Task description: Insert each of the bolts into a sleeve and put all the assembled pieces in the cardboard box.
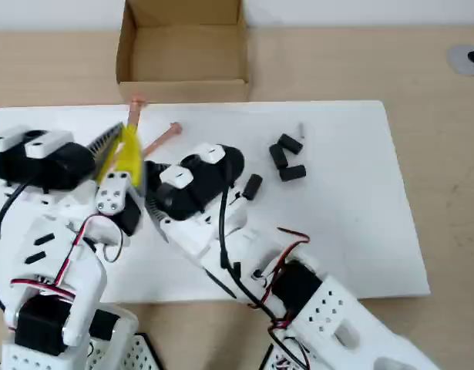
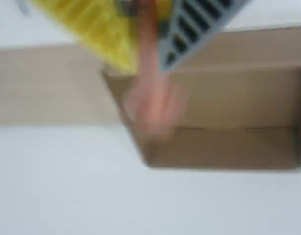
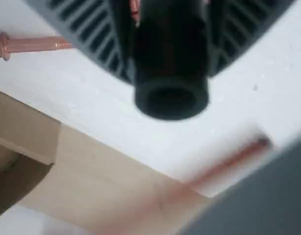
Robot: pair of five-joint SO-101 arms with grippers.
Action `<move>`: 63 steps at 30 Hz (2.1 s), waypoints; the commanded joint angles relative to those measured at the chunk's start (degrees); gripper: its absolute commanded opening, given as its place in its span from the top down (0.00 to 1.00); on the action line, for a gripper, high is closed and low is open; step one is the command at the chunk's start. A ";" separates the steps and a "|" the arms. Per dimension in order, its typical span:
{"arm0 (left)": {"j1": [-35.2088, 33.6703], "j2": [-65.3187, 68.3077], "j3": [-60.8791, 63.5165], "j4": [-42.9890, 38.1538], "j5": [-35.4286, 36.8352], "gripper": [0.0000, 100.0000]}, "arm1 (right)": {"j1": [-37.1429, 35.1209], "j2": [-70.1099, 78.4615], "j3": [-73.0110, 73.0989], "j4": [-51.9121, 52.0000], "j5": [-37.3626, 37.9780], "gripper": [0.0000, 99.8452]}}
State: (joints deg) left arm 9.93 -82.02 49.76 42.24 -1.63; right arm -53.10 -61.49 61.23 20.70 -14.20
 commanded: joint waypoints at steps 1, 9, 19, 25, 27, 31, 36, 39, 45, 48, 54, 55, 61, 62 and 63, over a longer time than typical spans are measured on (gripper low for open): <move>-2.37 0.75 -1.85 -1.32 -0.70 0.99 | -0.48 -0.57 -0.75 -1.85 0.53 0.99; -2.46 0.75 -2.29 -1.32 -0.53 0.99 | -0.48 -0.57 -0.75 -1.85 0.53 0.99; -7.21 6.64 3.25 -0.88 0.70 0.97 | 4.09 -0.66 -0.66 -1.67 0.53 0.99; -13.27 27.38 2.64 -0.88 6.77 0.89 | 14.02 -0.66 -0.75 -1.41 0.62 0.99; -13.80 35.38 0.18 -1.05 6.59 0.89 | 16.84 -0.66 -0.75 -1.41 0.62 0.99; -13.36 50.59 -8.00 1.85 3.43 0.89 | 18.95 -0.66 -0.75 -1.41 0.62 0.99; -13.10 65.01 -20.40 10.99 -3.96 0.89 | 18.95 -0.66 -0.75 -1.41 0.62 0.99; -12.75 70.46 -25.41 14.59 -10.02 0.89 | 18.95 -0.66 -0.66 -1.41 0.62 0.99; -11.52 76.88 -29.54 17.05 -18.81 0.89 | 18.95 -0.66 -0.66 -1.41 0.62 0.99; -10.11 78.29 -29.89 16.70 -24.18 0.89 | 18.95 -0.66 -0.66 -1.41 0.62 0.99; -6.15 78.90 -30.77 16.62 -29.19 0.89 | 18.95 -0.66 -0.66 -1.41 0.62 0.99; -5.80 78.90 -31.12 16.53 -29.19 0.89 | 18.95 -0.66 -0.66 -1.41 0.62 0.99; -7.56 81.89 -31.65 12.13 -29.27 0.89 | 18.95 -0.66 -0.57 -1.41 0.62 0.99; -8.18 83.03 -32.00 11.52 -29.27 0.89 | 18.95 -0.66 -0.48 -1.41 0.62 0.99; -8.62 84.35 -32.70 11.25 -29.27 0.89 | 18.95 -0.66 -0.22 -1.41 0.62 0.99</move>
State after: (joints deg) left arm 3.08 1.05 21.36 55.08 -30.64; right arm -34.99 -61.49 61.23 20.53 -14.20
